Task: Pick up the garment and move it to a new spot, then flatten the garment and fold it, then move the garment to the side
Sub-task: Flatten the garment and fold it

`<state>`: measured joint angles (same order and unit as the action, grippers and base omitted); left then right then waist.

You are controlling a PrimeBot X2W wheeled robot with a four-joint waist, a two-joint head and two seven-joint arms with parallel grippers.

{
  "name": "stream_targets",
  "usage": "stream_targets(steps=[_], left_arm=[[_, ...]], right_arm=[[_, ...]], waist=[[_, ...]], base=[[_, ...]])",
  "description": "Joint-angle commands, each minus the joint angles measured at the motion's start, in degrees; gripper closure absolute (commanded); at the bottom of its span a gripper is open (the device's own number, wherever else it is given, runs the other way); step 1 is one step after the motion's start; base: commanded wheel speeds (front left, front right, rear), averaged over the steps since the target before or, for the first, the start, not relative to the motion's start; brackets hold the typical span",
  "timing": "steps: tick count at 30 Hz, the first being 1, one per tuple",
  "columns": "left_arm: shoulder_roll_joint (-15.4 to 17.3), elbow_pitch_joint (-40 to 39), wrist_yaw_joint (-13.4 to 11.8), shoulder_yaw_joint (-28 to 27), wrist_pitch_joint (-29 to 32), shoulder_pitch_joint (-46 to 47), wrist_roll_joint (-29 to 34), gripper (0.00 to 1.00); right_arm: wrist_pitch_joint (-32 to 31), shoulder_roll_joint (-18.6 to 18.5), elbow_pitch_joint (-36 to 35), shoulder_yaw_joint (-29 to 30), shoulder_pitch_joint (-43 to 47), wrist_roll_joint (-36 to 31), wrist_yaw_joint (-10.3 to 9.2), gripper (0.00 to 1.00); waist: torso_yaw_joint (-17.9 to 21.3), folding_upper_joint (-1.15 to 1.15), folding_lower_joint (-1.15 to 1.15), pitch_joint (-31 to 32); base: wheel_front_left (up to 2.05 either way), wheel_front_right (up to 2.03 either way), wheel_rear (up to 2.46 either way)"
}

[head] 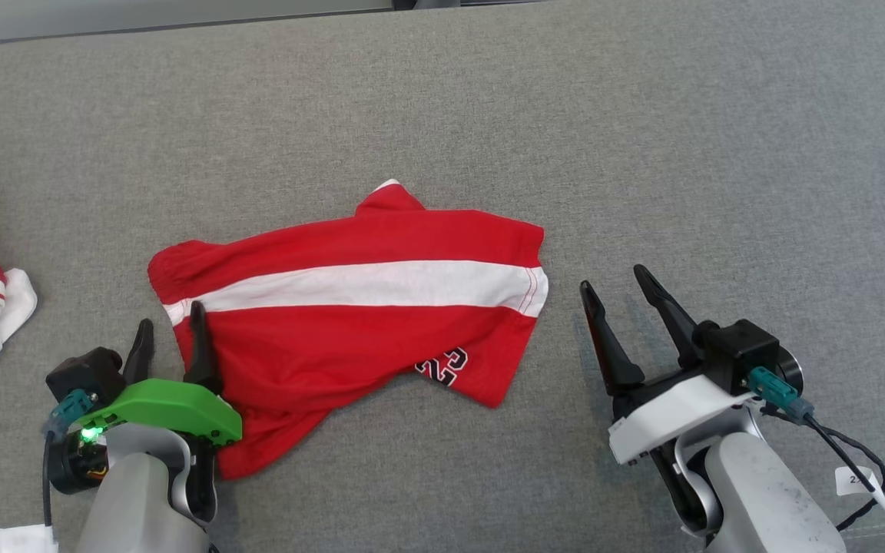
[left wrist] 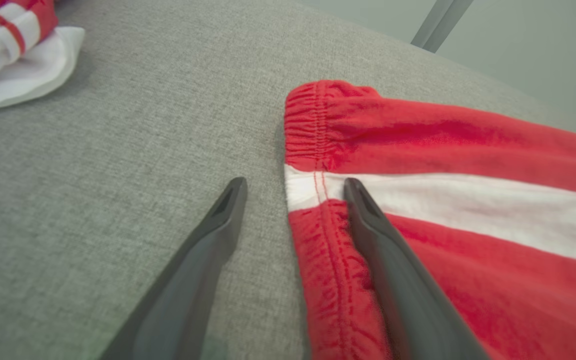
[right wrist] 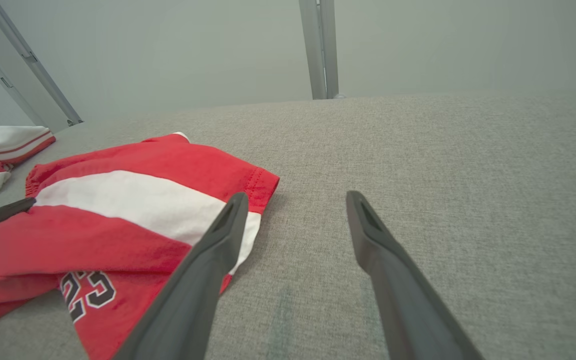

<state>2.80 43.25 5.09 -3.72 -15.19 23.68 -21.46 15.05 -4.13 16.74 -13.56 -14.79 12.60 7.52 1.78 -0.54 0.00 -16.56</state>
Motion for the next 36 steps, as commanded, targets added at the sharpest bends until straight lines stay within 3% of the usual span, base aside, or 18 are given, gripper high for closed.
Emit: stream_targets(steps=[1, 3, 4, 5, 6, 9, 14, 20, 28, 29, 30, 32, 36], left_arm=[[0.19, 1.01, 0.55, 0.25, 0.08, 0.92, -0.47, 0.01], [0.16, 2.30, 0.96, 0.61, 0.11, 1.33, -0.93, 0.28], [0.11, 3.09, 1.12, 0.87, 0.13, 1.59, -1.04, 0.49], [0.11, 3.09, 1.12, 0.87, 0.13, 1.59, -1.04, 0.49], [0.09, 3.96, 1.35, 1.22, 0.14, 1.73, -1.42, 0.65], [0.08, 6.83, 1.75, 2.33, 0.22, 2.54, -1.61, 0.99], [0.07, 9.26, 2.09, 3.53, 0.36, 4.24, -1.32, 1.00], [0.18, 5.13, 2.21, 2.98, 0.08, 4.06, 1.09, 1.00], [0.22, 2.25, 2.29, 6.98, 0.07, 3.50, -0.23, 1.00], [0.22, 1.93, 2.30, 7.24, 0.06, 3.43, -0.50, 1.00], [0.23, 1.73, 2.30, 7.50, 0.05, 3.27, -0.72, 1.00], [0.21, 1.25, 2.07, 7.97, 0.05, 2.97, -0.75, 1.00], [0.22, -0.47, 1.87, 7.93, 0.03, 2.65, -0.05, 1.00]], right_arm=[[0.19, -0.17, 0.21, -0.07, -0.77, 0.24, -0.06, 0.00], [0.19, -0.17, 0.28, -0.20, -0.70, 0.31, -0.06, 0.00], [0.19, -0.17, 0.35, -0.26, -0.65, 0.30, -0.06, 0.00], [0.19, -0.17, 0.35, -0.26, -0.65, 0.30, -0.06, 0.00], [0.19, -0.16, 0.43, -0.32, -0.61, 0.30, -0.06, 0.00], [0.19, -0.08, 0.74, -0.49, -0.64, 0.45, -0.06, 0.00], [0.19, 0.08, 2.07, -1.02, -1.43, 1.93, -0.06, 0.00], [0.19, 0.60, 8.37, -4.71, -4.70, 9.51, -0.05, 0.00], [0.19, 0.05, 14.87, -10.62, -9.34, 16.34, -0.05, 0.00], [0.19, 0.07, 15.07, -10.87, -9.43, 16.80, -0.05, 0.04], [0.19, -0.14, 15.00, -11.19, -9.67, 16.89, -0.05, 0.42], [0.19, -0.26, 13.85, -10.91, -9.80, 17.39, -0.05, 1.00], [0.18, -0.76, 10.64, -9.31, -8.32, 17.51, -0.05, 1.00]], waist=[[-0.01, 0.54, 0.00, -0.05], [-0.05, 0.54, 0.00, 0.01], [-0.07, 0.54, 0.00, 0.06], [-0.07, 0.54, 0.00, 0.06], [-0.06, 0.54, 0.00, 0.12], [-0.10, 0.54, 0.00, 0.31], [-0.51, 0.54, 0.00, -0.03], [-2.19, 0.54, 0.00, -0.68], [-5.15, 0.54, 0.00, -1.29], [-5.30, 0.54, 0.00, -1.32], [-5.44, 0.54, 0.00, -1.35], [-5.55, 0.54, 0.00, -1.42], [-5.44, 0.54, 0.00, -1.05]], base=[[0.00, 0.00, 0.00], [0.00, 0.00, 0.00], [0.00, 0.00, 0.00], [0.00, 0.00, 0.00], [0.00, 0.00, 0.00], [0.00, 0.00, 0.00], [0.00, 0.00, 0.00], [0.00, 0.00, 0.00], [0.00, 0.00, 0.00], [0.00, 0.00, 0.00], [0.00, 0.00, 0.00], [0.00, 0.00, 0.00], [0.00, 0.00, 0.00]])
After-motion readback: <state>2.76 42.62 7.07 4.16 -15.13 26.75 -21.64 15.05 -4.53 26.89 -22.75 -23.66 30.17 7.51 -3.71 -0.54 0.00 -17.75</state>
